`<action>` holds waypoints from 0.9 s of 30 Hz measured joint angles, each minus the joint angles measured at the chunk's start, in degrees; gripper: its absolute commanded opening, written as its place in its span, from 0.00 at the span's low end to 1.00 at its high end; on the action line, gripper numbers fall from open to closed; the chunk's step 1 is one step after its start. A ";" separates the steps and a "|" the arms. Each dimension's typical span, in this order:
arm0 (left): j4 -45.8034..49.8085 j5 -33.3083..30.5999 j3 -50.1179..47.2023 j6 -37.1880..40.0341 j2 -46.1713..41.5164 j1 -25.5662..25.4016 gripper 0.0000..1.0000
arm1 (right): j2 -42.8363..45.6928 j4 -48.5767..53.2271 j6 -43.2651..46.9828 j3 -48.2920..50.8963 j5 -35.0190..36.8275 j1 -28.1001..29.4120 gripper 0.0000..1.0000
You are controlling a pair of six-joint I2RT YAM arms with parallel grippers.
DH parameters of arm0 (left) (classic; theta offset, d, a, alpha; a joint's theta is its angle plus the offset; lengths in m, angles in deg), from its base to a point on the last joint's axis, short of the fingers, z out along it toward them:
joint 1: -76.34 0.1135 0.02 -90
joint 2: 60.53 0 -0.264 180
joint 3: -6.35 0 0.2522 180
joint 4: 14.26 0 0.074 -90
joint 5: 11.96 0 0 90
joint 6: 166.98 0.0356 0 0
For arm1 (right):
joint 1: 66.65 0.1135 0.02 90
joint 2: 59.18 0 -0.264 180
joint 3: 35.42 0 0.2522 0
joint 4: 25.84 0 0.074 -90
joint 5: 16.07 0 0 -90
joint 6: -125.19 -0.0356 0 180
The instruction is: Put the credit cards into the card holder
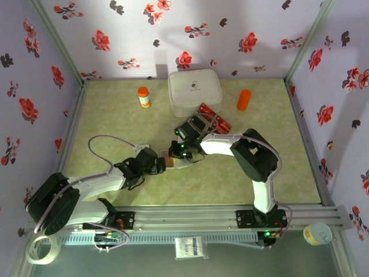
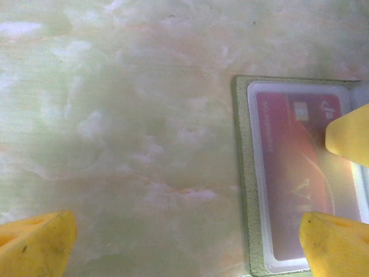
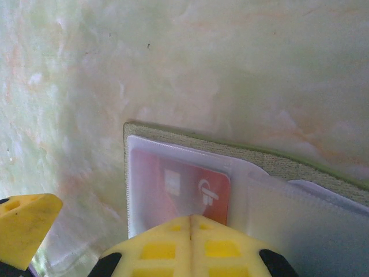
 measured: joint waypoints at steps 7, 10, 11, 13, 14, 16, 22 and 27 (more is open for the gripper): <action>-0.52 0.59 0.81 0.20 2.67 0.09 1.00 | 0.00 -0.02 -0.07 0.00 -0.09 0.00 0.01; -0.68 0.50 1.25 0.28 3.63 0.11 1.00 | 0.00 -0.02 -0.13 0.00 -0.15 0.00 0.00; -0.68 0.44 1.36 0.39 3.82 0.11 1.00 | 0.00 -0.02 -0.15 0.00 -0.15 0.00 0.00; -0.66 0.31 1.51 0.44 4.20 0.11 1.00 | 0.00 -0.04 -0.15 0.00 -0.15 0.00 0.00; -0.66 0.24 1.62 0.44 4.35 0.11 1.00 | 0.00 -0.04 -0.15 0.00 -0.15 0.00 0.01; -0.66 0.02 1.70 0.44 4.59 0.09 1.00 | 0.00 -0.04 -0.17 0.00 -0.17 0.00 0.01; -0.70 -0.13 1.70 0.42 4.83 0.09 1.00 | 0.00 -0.04 -0.17 0.00 -0.17 0.00 0.09; -0.74 -0.33 1.64 0.35 4.83 0.09 1.00 | 0.33 1.01 0.02 -0.83 -0.35 -0.09 0.22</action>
